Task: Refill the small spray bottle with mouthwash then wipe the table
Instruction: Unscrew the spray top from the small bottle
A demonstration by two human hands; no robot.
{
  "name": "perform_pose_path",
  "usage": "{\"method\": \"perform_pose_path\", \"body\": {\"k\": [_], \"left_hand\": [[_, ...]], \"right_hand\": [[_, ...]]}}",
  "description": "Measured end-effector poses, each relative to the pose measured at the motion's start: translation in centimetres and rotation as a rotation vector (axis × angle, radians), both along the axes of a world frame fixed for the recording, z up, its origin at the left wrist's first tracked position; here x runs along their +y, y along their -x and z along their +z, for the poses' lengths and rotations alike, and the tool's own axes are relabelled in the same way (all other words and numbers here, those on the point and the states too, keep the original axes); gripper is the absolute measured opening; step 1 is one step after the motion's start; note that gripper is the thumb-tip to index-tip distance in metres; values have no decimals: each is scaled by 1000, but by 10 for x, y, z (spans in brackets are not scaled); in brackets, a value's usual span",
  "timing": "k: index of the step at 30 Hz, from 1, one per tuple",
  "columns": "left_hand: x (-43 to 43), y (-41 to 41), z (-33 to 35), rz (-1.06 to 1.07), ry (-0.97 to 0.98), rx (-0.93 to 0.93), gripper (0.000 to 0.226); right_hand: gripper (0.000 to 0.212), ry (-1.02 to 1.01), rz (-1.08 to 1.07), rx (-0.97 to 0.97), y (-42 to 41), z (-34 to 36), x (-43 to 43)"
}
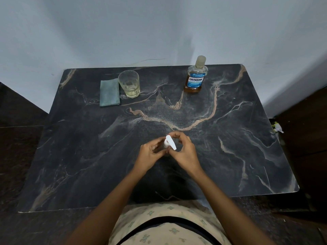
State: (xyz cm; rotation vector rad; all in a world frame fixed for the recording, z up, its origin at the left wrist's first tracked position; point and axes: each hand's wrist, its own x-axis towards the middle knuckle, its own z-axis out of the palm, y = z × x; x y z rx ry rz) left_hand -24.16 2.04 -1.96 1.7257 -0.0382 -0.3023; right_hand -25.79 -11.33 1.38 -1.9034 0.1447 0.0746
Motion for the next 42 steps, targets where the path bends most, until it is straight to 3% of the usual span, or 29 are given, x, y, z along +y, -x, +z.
{"method": "perform_pose_path", "body": {"k": [4, 8, 13, 15, 21, 24, 35, 42], "left_hand": [[1, 0, -1, -20, 14, -6, 48], [1, 0, -3, -25, 26, 7, 47], [0, -1, -4, -25, 10, 26, 47], [1, -1, -5, -21, 13, 41, 44], [0, 0, 1, -24, 23, 31, 48], [0, 0, 2, -36, 23, 26, 49], [1, -2, -1, -44, 14, 68, 51], [-2, -1, 2, -19, 15, 73, 50]], "right_hand": [[39, 58, -49, -16, -3, -6, 8], [34, -20, -74, -13, -4, -1, 6], [51, -117, -75, 27, 1, -3, 3], [54, -64, -102, 25, 0, -4, 5], [23, 122, -105, 5, -7, 3, 10], [24, 130, -90, -36, -3, 8, 7], [27, -180, -233, -102, -8, 46, -17], [46, -304, -342, -195, 6, 59, -41]]}}
